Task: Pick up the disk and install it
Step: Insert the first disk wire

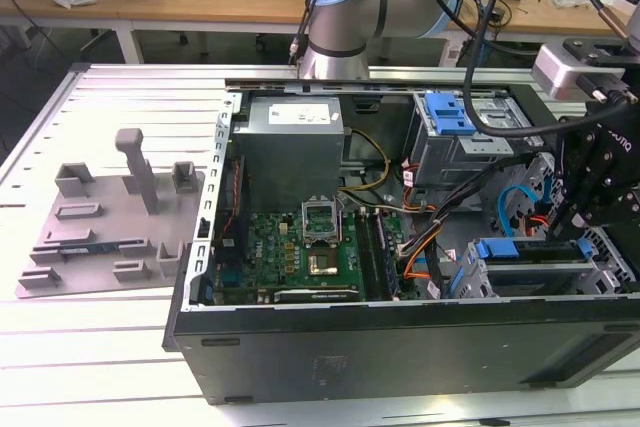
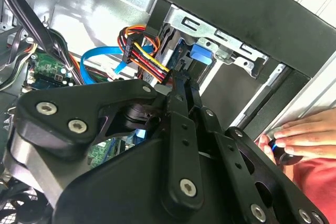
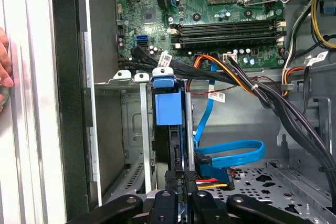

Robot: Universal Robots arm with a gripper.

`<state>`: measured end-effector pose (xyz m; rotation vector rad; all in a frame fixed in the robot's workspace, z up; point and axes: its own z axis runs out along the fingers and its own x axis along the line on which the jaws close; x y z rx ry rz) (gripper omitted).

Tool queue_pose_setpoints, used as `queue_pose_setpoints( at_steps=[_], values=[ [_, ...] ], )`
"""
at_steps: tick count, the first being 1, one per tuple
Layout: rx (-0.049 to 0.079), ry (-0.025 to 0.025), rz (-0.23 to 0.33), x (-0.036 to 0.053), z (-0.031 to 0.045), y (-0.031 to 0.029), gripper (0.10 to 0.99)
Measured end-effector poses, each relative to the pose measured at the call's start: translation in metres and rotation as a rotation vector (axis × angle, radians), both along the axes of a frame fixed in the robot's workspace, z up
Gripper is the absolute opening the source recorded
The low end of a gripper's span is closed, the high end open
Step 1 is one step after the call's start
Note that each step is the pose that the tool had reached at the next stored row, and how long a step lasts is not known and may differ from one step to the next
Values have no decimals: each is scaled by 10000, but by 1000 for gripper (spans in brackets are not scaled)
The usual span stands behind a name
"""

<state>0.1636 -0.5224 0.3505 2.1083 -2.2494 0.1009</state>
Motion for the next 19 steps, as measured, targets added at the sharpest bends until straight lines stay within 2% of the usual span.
queue_pose_setpoints(
  at_steps=[12, 19],
  values=[
    [0, 0, 115, 0, 0, 0, 169],
    [1, 0, 115, 0, -37, 0, 169]
  ],
)
